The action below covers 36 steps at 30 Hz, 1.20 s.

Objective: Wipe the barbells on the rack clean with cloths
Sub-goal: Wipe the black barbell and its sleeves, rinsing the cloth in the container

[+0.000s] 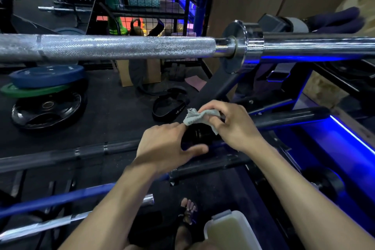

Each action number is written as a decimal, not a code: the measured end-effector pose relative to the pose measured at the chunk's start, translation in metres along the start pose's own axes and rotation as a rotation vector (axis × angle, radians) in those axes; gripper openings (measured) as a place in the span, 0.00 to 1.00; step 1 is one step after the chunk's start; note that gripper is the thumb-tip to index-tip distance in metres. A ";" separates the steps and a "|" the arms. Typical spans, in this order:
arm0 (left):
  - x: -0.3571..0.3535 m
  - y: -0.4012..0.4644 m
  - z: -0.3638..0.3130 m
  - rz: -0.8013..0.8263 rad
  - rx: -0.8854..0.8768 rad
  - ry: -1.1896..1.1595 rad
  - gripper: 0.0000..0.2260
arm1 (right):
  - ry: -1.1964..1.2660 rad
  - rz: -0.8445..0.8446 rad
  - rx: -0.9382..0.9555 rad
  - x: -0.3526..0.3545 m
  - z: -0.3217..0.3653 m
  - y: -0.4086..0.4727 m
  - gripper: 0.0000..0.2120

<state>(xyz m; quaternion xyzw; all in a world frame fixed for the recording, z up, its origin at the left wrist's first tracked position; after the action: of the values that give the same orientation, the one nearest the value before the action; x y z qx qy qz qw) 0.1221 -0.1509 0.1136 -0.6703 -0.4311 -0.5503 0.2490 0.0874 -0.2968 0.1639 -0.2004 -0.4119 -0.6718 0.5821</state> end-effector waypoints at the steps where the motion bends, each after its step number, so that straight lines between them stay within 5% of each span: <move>1: -0.001 0.000 0.003 0.008 0.004 0.013 0.31 | 0.006 0.001 -0.011 -0.003 0.001 0.003 0.09; 8: 0.009 0.003 0.003 -0.053 0.157 -0.004 0.28 | 0.121 0.004 -0.011 -0.003 0.002 -0.015 0.09; 12: 0.004 -0.001 -0.004 0.000 -0.010 0.020 0.29 | 0.091 0.011 -0.030 0.002 0.000 -0.007 0.09; 32: 0.000 0.006 0.004 -0.021 0.145 0.022 0.35 | 0.131 0.027 -0.083 -0.008 -0.002 -0.005 0.11; 36: -0.001 0.002 -0.002 0.012 0.014 0.043 0.34 | 0.145 0.067 -0.055 0.001 0.005 -0.012 0.14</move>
<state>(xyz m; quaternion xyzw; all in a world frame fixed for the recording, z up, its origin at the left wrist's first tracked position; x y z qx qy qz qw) 0.1228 -0.1535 0.1134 -0.6590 -0.4256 -0.5601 0.2662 0.0746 -0.2936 0.1641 -0.1806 -0.3431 -0.6759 0.6268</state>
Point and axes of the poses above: each hand's wrist, its own y-axis towards the middle knuckle, its own x-axis out of the back of the hand, z = x × y, the point moved 8 cm from there along y, towards the middle knuckle, and after that the axes turned 8 degrees about x, right-handed, at the moved point
